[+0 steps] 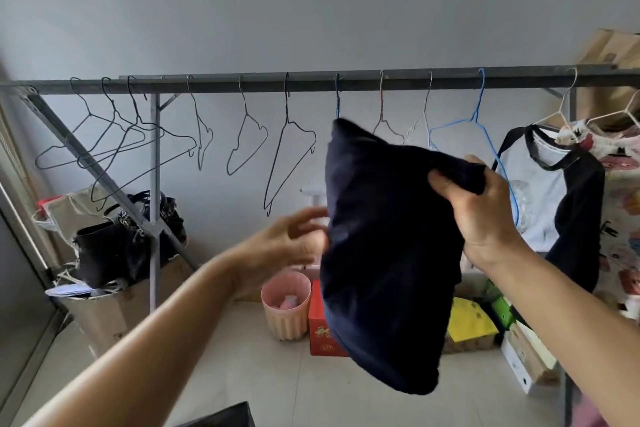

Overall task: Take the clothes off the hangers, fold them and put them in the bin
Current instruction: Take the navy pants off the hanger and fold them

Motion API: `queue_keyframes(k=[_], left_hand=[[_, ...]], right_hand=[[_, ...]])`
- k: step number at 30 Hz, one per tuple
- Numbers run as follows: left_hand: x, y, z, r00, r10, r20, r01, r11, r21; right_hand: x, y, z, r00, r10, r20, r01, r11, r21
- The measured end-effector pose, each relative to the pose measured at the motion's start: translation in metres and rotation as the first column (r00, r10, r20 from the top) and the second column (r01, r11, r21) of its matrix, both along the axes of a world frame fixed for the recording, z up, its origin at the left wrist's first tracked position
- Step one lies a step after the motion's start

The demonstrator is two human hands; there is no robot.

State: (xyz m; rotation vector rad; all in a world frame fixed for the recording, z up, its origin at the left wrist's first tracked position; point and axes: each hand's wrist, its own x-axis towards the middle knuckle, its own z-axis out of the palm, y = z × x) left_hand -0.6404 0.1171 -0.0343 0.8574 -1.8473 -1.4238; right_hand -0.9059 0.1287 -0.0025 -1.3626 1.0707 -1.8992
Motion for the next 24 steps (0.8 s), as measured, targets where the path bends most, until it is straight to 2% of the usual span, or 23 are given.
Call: queue_keyframes(k=[2, 4, 6, 9, 15, 18, 20, 24], left_hand=[[-0.01, 0.01, -0.018, 1.0, -0.009, -0.005, 0.009, 1.0, 0.016], [-0.015, 0.014, -0.031, 0.998, 0.057, -0.037, -0.054, 0.996, 0.068], [-0.019, 0.018, -0.037, 0.982, 0.133, -0.131, -0.112, 0.982, 0.152], [-0.027, 0.02, -0.038, 0.933, 0.257, -0.25, -0.216, 0.96, 0.181], [-0.029, 0.026, -0.032, 0.833, 0.499, -0.238, -0.51, 0.86, 0.018], [-0.027, 0.032, -0.036, 0.748, 0.543, -0.382, -0.532, 0.834, 0.143], [-0.021, 0.033, -0.033, 0.698, 0.544, -0.466, -0.512, 0.834, 0.208], [-0.003, 0.033, -0.008, 0.754, 0.492, -0.436, -0.531, 0.846, 0.036]], right_hand=[[0.0, -0.003, 0.002, 0.988, -0.017, 0.156, 0.008, 0.998, 0.062], [-0.001, -0.006, 0.003, 0.963, -0.019, 0.27, -0.007, 0.995, 0.095], [-0.002, -0.008, 0.003, 0.943, -0.018, 0.333, -0.016, 0.995, 0.101], [-0.001, -0.009, 0.003, 0.935, -0.06, 0.348, 0.014, 0.991, 0.133], [0.01, -0.009, -0.008, 0.865, -0.17, 0.471, 0.049, 0.965, 0.257], [0.016, -0.004, -0.024, 0.793, -0.137, 0.594, -0.084, 0.94, 0.33], [0.019, 0.0, -0.04, 0.757, -0.007, 0.653, -0.272, 0.905, 0.326], [0.008, 0.012, -0.07, 0.707, 0.306, 0.638, -0.574, 0.775, 0.264]])
